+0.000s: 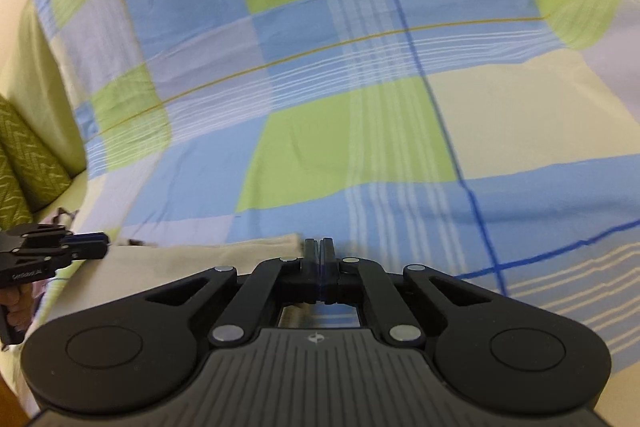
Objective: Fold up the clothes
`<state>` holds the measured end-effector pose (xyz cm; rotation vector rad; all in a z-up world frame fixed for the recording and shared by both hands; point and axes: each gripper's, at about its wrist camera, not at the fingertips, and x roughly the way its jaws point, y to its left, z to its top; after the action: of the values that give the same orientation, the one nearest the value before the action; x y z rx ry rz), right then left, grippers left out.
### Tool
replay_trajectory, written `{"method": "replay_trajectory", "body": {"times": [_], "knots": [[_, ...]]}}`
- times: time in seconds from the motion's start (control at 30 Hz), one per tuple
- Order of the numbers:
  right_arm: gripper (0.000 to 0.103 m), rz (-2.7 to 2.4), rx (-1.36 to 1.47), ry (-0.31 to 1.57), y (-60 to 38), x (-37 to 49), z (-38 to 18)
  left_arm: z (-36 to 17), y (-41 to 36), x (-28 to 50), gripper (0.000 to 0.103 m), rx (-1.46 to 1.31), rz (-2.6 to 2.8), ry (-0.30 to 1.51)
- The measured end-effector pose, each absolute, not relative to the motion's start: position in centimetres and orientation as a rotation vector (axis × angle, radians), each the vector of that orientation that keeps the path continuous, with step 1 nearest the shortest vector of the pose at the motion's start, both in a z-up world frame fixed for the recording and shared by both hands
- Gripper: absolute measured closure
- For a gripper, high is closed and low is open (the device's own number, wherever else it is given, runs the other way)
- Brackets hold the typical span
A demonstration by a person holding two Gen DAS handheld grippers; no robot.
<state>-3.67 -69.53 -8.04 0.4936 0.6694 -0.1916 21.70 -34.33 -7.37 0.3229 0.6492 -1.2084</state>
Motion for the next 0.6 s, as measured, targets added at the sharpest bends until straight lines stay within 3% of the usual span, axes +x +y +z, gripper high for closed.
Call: {"method": "replay_trajectory", "body": {"times": [0.33,0.6], "knots": [[0.085,-0.067,0.233,0.723,-60.4,-9.8,-4.2,-3.8,-29.7,18.1,0.095,0.353,-1.216,0.57],[0.079,0.028,0.18,0.76,-54.1,-9.3,-6.5,-7.1,-29.7,13.7,0.092,0.519,-1.285,0.574]]}}
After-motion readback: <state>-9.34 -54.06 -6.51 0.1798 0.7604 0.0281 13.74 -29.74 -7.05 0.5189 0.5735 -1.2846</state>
